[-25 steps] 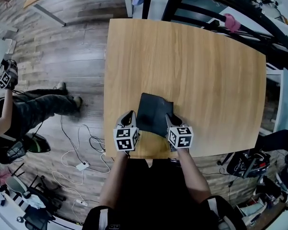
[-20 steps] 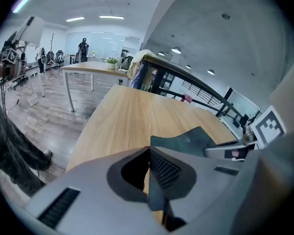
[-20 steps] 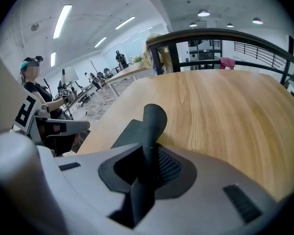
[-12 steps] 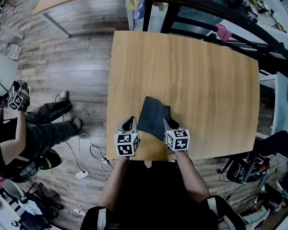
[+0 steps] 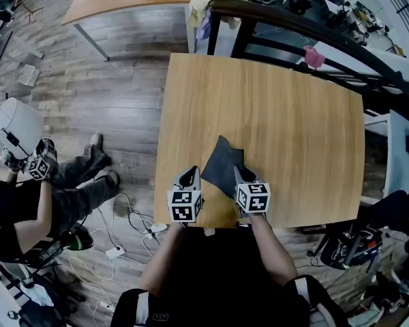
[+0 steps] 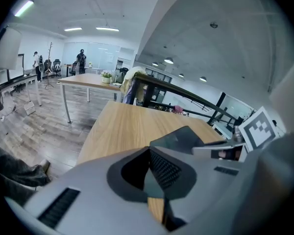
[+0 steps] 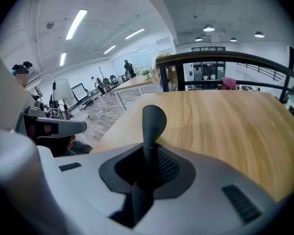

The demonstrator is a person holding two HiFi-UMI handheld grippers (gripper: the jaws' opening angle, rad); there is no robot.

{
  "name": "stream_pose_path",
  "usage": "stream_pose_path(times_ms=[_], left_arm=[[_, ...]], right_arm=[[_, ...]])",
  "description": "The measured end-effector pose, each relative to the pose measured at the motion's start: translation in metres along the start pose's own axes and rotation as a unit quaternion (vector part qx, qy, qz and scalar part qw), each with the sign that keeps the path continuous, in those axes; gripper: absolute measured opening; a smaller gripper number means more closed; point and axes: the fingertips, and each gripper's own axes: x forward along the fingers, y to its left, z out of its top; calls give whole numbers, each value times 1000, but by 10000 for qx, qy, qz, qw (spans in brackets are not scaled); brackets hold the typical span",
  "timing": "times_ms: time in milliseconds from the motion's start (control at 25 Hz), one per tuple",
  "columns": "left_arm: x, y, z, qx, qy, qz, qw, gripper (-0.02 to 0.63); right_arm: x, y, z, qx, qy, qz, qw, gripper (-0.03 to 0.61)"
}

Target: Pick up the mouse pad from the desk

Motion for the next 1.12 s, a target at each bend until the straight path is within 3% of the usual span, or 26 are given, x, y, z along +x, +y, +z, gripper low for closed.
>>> stream_pose_path(times_ms=[600, 1120], left_arm=[[-39, -9, 44, 19, -685, 164, 9975, 23], [-83, -42, 98, 137, -1420, -52, 9898, 23]], right_arm=[[-52, 12, 76, -157, -1078, 97, 9940, 61], [-123, 31, 140, -297, -2134, 241, 9762, 60]])
